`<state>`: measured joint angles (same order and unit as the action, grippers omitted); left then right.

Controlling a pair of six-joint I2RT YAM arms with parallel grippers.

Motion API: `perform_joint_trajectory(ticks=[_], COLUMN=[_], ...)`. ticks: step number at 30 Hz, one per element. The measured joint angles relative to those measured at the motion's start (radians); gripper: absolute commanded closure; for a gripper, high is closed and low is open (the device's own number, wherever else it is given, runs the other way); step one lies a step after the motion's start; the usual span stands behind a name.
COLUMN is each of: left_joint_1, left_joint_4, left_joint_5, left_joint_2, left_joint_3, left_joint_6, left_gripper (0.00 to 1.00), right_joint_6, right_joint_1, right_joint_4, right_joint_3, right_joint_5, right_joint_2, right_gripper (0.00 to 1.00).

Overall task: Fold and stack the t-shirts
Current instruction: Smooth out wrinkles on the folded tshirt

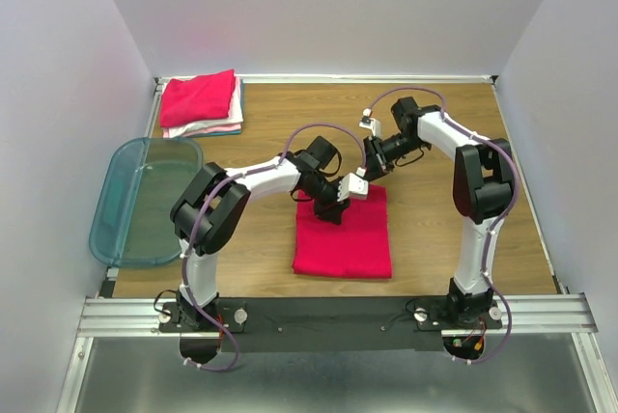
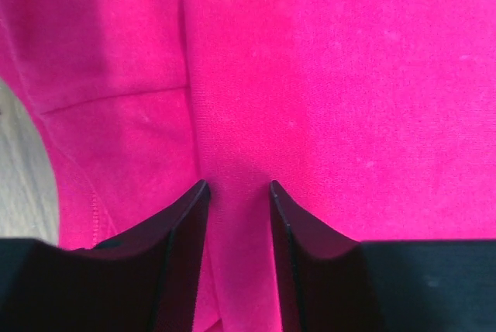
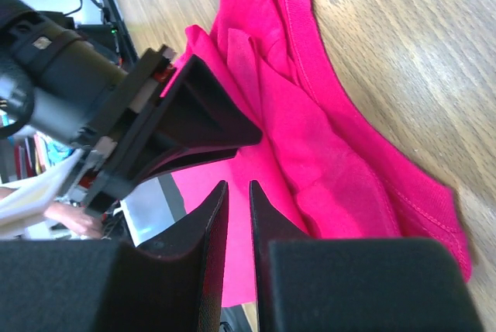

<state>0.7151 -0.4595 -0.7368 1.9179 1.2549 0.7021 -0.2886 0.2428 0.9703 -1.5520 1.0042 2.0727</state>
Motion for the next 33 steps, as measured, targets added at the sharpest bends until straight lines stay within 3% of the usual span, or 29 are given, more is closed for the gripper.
perform_joint_trajectory(ticks=[17, 24, 29, 33], left_joint_1=[-0.001, -0.002, -0.005, -0.006], left_joint_4=[0.005, -0.037, -0.066, -0.075], left_joint_5=[0.004, -0.001, -0.024, -0.032], left_joint_2=[0.037, 0.084, 0.100, 0.100], left_joint_3=[0.048, 0.099, 0.099, 0.099], left_joint_6=[-0.017, 0.018, 0.042, 0.052], left_gripper=[0.54, 0.62, 0.63, 0.72], right_joint_6=[-0.023, -0.027, -0.027, -0.026], right_joint_1=[0.000, 0.000, 0.000, 0.000], right_joint_4=[0.000, 0.000, 0.000, 0.000], right_joint_3=[0.007, 0.008, 0.000, -0.013], right_joint_5=[0.049, 0.054, 0.054, 0.057], right_joint_2=[0.084, 0.084, 0.087, 0.095], right_gripper=[0.77, 0.78, 0.78, 0.78])
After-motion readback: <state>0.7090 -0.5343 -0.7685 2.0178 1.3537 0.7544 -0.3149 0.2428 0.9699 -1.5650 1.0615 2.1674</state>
